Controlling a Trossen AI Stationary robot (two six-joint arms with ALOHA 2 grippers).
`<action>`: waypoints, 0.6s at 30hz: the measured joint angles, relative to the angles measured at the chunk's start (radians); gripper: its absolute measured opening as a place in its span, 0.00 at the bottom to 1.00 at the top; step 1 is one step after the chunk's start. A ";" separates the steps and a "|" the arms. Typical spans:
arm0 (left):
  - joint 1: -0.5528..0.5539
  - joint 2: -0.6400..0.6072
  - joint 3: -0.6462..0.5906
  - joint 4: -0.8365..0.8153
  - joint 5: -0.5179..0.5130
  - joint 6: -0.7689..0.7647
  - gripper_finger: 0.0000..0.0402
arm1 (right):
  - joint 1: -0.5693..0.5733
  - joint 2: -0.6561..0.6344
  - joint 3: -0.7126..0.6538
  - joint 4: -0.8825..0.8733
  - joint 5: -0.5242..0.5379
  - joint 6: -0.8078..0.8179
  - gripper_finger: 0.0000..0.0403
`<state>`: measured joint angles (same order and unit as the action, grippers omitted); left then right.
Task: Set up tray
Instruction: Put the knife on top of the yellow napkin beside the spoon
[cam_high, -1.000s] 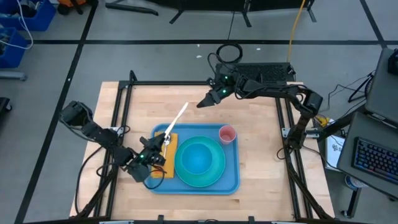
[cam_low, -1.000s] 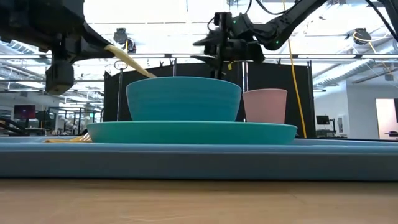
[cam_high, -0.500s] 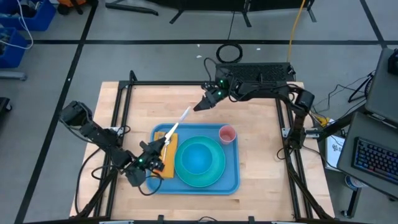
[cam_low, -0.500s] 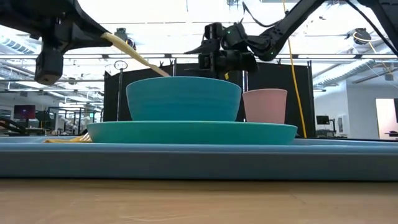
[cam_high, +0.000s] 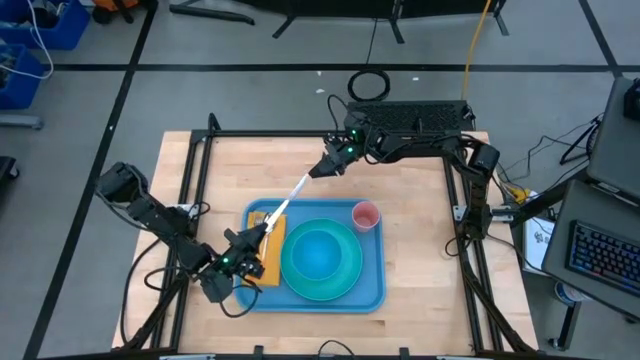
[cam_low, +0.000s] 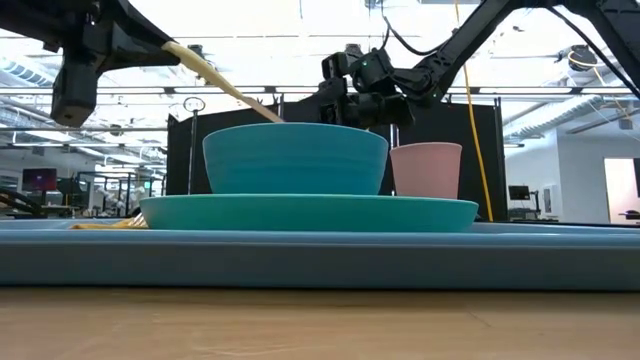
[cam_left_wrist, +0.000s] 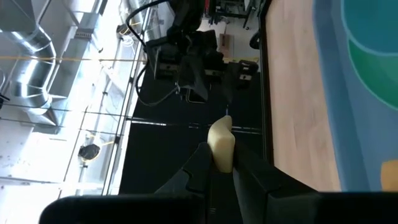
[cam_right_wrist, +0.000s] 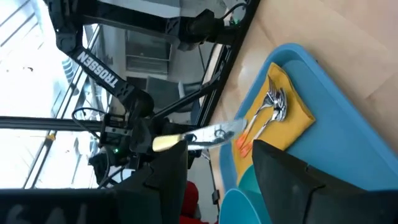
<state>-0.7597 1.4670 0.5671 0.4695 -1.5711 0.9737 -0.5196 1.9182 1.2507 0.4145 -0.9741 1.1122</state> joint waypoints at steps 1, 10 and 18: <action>-0.001 0.000 0.000 -0.001 0.000 0.000 0.11 | -0.003 0.000 0.000 0.000 0.004 0.008 0.42; -0.004 0.000 0.000 0.007 0.000 -0.004 0.11 | 0.012 0.000 0.000 -0.007 0.003 0.039 0.42; -0.004 0.000 0.000 0.007 0.000 -0.010 0.11 | 0.041 0.000 0.000 -0.006 0.031 0.039 0.42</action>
<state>-0.7635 1.4670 0.5671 0.4766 -1.5711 0.9634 -0.4788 1.9182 1.2507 0.4088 -0.9432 1.1510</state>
